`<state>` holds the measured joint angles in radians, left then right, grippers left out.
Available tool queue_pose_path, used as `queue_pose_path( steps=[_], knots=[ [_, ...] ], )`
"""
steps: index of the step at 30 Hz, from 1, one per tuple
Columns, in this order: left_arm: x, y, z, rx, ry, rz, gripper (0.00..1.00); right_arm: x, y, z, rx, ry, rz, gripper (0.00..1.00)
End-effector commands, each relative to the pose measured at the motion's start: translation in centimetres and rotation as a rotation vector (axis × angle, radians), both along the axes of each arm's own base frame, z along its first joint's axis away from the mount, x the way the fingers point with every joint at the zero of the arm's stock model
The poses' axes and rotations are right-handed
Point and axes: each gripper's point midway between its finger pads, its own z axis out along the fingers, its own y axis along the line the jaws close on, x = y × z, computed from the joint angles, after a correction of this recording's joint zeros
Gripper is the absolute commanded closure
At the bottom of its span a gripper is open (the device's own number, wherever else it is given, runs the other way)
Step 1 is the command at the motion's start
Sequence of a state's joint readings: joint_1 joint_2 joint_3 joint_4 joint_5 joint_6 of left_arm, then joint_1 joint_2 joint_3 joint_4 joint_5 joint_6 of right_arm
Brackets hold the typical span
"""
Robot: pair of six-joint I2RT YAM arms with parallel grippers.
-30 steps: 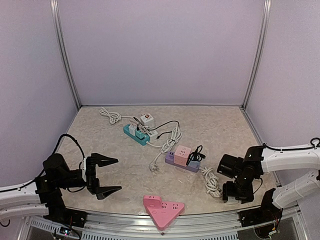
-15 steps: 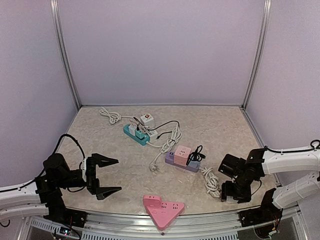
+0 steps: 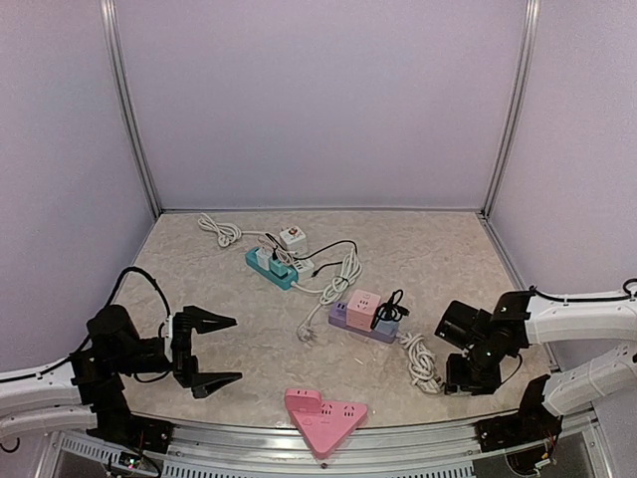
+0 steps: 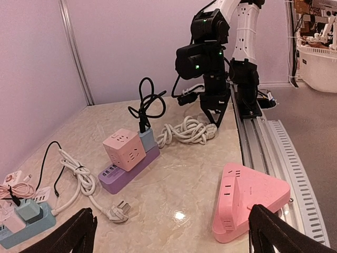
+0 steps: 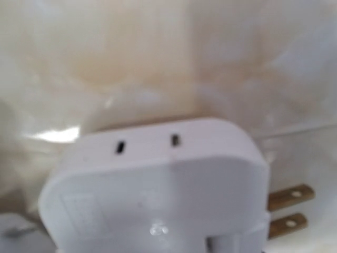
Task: Insert the plug
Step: Pick up the plug from the center of the board.
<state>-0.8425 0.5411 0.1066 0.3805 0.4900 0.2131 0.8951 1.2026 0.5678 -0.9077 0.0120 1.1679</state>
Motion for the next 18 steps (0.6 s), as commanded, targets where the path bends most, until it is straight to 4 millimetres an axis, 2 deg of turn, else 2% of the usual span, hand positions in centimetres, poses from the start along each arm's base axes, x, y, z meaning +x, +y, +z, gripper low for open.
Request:
queue_pose_path(
  steps=[1, 6, 8, 10, 12, 15, 18],
  knots=[
    [1.1, 0.2, 1.1, -0.021, 0.012, 0.047, 0.01, 2.9, 0.5, 3.8, 0.018, -0.157, 0.034, 0.86],
    [4.3, 1.3, 4.5, -0.094, 0.071, 0.199, 0.02, 6.2, 1.8, 10.1, 0.07, -0.362, 0.072, 0.94],
    [5.4, 1.9, 6.6, -0.142, 0.104, 0.249, 0.03, 7.6, 2.5, 13.4, 0.107, -0.459, 0.078, 0.96],
    [6.3, 2.4, 9.0, -0.197, 0.134, 0.287, 0.06, 8.9, 4.2, 16.5, 0.176, -0.561, 0.104, 0.97],
    [7.1, 2.9, 11.6, -0.253, 0.16, 0.328, 0.12, 10.3, 7.2, 20.4, 0.273, -0.694, 0.169, 0.99],
    [8.2, 3.2, 14.9, -0.32, 0.221, 0.368, 0.16, 11.0, 13.3, 26.7, 0.368, -0.914, 0.338, 1.0],
    [8.2, 2.3, 17.2, -0.339, 0.294, 0.329, 0.18, 11.3, 18.6, 31.1, 0.373, -1.076, 0.45, 1.0]
  ],
)
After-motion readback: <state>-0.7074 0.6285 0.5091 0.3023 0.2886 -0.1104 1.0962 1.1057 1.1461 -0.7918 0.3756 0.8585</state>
